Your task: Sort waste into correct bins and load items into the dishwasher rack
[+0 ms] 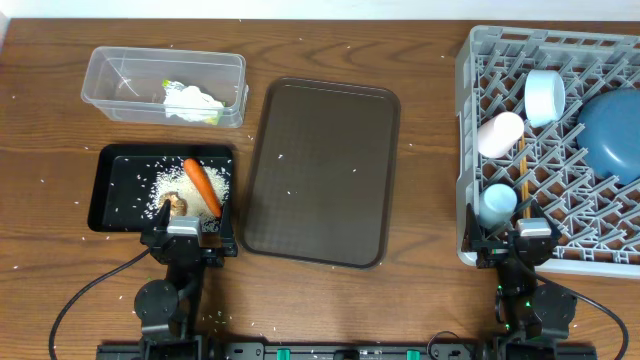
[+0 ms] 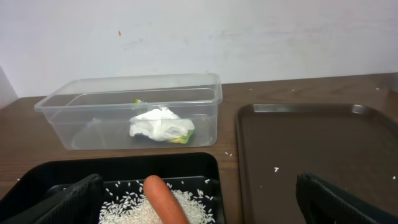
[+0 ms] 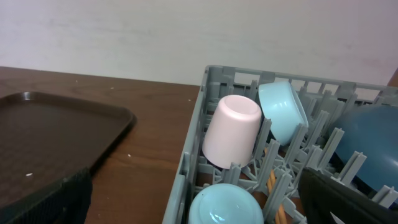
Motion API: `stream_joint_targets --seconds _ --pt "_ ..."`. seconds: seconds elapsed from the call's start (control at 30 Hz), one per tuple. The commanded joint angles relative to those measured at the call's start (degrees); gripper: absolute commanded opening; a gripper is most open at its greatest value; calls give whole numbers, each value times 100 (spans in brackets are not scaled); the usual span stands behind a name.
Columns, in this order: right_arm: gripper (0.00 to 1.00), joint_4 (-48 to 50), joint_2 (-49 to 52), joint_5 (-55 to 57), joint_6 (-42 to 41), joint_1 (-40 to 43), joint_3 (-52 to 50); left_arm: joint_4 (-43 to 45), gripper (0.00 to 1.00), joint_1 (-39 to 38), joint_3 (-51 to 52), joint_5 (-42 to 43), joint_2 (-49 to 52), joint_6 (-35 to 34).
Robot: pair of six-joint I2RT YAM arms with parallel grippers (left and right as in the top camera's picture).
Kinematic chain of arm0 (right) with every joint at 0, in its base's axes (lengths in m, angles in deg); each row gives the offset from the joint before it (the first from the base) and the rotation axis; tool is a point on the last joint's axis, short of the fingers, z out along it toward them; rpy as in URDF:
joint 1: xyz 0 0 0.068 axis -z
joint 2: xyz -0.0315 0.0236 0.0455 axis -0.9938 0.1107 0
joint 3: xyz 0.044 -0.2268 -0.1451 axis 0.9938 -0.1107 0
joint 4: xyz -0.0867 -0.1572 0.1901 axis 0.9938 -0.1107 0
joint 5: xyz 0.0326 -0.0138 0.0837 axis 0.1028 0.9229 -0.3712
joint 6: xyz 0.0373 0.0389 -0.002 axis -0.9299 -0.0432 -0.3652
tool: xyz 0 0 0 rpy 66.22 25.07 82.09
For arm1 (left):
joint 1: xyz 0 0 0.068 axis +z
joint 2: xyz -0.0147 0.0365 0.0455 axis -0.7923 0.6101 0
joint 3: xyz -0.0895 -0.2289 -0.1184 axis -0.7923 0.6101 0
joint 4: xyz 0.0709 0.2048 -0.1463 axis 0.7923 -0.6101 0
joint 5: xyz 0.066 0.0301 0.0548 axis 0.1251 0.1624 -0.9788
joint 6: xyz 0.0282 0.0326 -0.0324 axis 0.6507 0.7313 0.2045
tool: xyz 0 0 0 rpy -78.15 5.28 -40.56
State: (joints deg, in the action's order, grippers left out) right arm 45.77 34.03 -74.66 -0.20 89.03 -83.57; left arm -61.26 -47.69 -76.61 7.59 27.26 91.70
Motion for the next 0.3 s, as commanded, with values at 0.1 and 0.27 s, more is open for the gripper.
stream_joint_targets --seconds 0.1,0.27 --pt "99 -20 -31 31 11 -59 -11 -269 98 -24 55 44 -39 57" --pt "99 -20 -31 31 11 -59 -11 -271 98 -24 55 42 -39 57"
